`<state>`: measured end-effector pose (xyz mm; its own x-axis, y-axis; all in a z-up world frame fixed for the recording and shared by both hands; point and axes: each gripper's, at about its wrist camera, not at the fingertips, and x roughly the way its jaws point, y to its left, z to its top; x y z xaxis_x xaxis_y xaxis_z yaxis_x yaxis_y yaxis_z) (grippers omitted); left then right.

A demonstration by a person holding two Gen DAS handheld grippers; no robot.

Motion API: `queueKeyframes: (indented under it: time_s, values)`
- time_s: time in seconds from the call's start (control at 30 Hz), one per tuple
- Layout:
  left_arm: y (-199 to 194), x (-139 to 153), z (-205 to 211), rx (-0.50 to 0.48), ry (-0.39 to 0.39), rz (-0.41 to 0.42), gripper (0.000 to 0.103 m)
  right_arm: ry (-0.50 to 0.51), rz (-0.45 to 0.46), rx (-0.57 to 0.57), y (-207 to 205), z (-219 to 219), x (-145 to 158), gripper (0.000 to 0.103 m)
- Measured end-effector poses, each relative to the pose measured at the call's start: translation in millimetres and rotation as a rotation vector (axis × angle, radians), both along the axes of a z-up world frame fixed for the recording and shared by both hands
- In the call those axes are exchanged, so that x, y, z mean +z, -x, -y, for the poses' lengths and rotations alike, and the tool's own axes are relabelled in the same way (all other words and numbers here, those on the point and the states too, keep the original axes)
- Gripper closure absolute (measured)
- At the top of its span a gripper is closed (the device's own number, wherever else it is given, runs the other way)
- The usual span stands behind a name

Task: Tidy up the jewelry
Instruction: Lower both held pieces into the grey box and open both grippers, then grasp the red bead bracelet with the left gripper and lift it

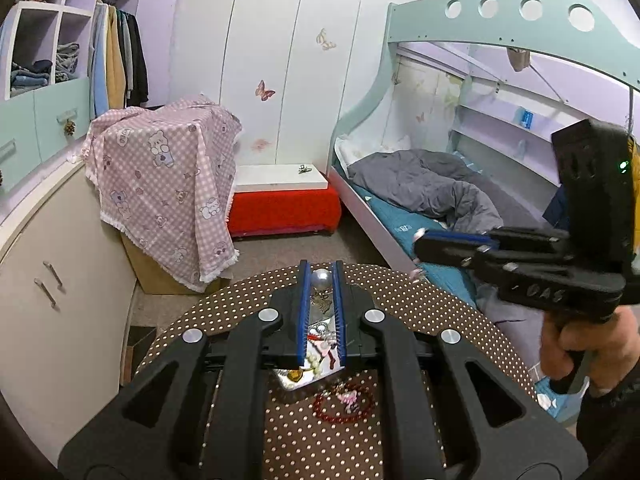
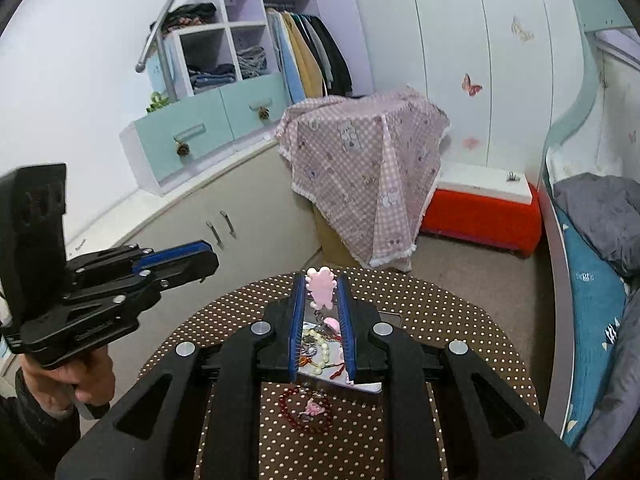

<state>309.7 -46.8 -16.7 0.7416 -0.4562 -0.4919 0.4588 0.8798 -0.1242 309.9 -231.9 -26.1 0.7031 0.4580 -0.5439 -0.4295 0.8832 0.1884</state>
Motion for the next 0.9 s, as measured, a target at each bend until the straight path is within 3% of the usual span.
queueKeyframes:
  time_s: [0.17, 0.2, 0.23, 0.27, 0.33, 0.37, 0.67, 0.9]
  values:
    - [-20, -9, 5, -0.008, 0.016, -0.062, 0.087, 0.000, -0.068, 0.002, -21, -3, -15, 0.088]
    - [-26, -13, 4, -0.005, 0.023, -0.081, 0.076, 0.003, -0.082, -0.007, -24, -2, -19, 0.086]
    - [-31, -14, 1, 0.004, 0.028, -0.089, 0.031, 0.001, -0.097, -0.018, -28, -2, -22, 0.077]
    - [-31, -16, -3, 0.039, 0.039, -0.074, 0.006, -0.012, -0.110, -0.033, -31, 2, -26, 0.069]
    - [-29, -16, -11, 0.083, 0.064, -0.046, 0.006, -0.051, -0.107, -0.080, -30, 12, -30, 0.023]
    - [-28, -17, -13, 0.086, 0.070, -0.055, 0.006, -0.064, -0.093, -0.097, -28, 16, -29, 0.019]
    - [-9, -27, -30, 0.173, 0.048, -0.046, 0.006, -0.102, -0.088, -0.147, -10, 38, -34, 0.015]
    - [16, -37, -40, 0.215, 0.024, -0.035, 0.006, -0.075, -0.071, -0.152, 16, 38, -39, 0.013]
